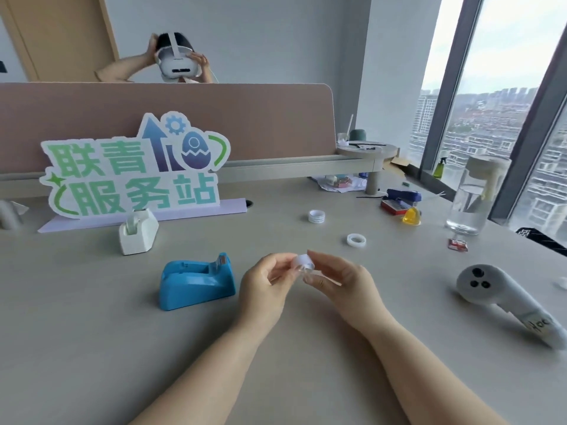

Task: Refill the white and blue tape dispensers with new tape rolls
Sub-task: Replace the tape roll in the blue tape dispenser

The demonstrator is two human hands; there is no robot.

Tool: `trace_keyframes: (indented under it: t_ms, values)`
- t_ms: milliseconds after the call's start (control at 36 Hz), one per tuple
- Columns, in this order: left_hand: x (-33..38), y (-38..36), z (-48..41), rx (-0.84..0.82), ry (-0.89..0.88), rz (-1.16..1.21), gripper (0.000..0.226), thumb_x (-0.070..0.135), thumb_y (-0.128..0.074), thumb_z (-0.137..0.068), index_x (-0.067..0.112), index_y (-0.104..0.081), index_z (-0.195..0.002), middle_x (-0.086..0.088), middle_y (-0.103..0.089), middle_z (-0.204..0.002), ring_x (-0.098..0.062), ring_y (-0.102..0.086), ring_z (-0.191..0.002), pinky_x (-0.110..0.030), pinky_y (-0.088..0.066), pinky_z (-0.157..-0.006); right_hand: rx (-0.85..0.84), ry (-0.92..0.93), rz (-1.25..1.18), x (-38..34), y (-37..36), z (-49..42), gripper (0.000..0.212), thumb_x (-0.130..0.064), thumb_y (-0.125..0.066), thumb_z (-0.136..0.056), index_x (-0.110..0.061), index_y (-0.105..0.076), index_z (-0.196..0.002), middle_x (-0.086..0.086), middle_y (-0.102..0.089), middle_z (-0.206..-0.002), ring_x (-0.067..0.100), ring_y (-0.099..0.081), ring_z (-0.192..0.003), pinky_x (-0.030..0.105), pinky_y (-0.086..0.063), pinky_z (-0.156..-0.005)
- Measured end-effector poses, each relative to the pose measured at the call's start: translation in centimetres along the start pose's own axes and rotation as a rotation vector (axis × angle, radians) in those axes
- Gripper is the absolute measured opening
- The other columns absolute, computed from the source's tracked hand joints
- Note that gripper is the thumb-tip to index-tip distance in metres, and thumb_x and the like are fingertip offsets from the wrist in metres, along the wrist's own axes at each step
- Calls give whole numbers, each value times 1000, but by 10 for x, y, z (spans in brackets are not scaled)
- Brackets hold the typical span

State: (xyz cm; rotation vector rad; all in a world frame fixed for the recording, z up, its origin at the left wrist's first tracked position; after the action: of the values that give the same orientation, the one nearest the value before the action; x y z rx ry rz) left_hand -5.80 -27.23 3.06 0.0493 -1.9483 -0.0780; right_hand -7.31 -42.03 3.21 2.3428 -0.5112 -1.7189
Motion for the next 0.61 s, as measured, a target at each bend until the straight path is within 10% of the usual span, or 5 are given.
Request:
trace_keyframes:
  t_ms: [611]
  values:
    - [0, 3, -1, 84, -2, -70, 15, 34, -76, -74, 25, -68, -83, 10, -73, -78, -2, -67, -77, -15, -50, -71, 116, 12, 30, 4, 1, 2, 28, -25, -74, -79, -18, -73, -106, -9, -74, -99, -6, -66, -91, 11, -49, -83]
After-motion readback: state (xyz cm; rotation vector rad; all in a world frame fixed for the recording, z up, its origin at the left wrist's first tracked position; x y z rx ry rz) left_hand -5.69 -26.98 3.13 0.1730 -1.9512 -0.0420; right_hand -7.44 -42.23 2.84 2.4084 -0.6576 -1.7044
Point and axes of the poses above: each hand's wrist, its own z-axis away from the middle knuckle, its own y-axis out of the back of the hand, x = y × z, the point moved 4 cm from there along -z, towards the middle knuckle
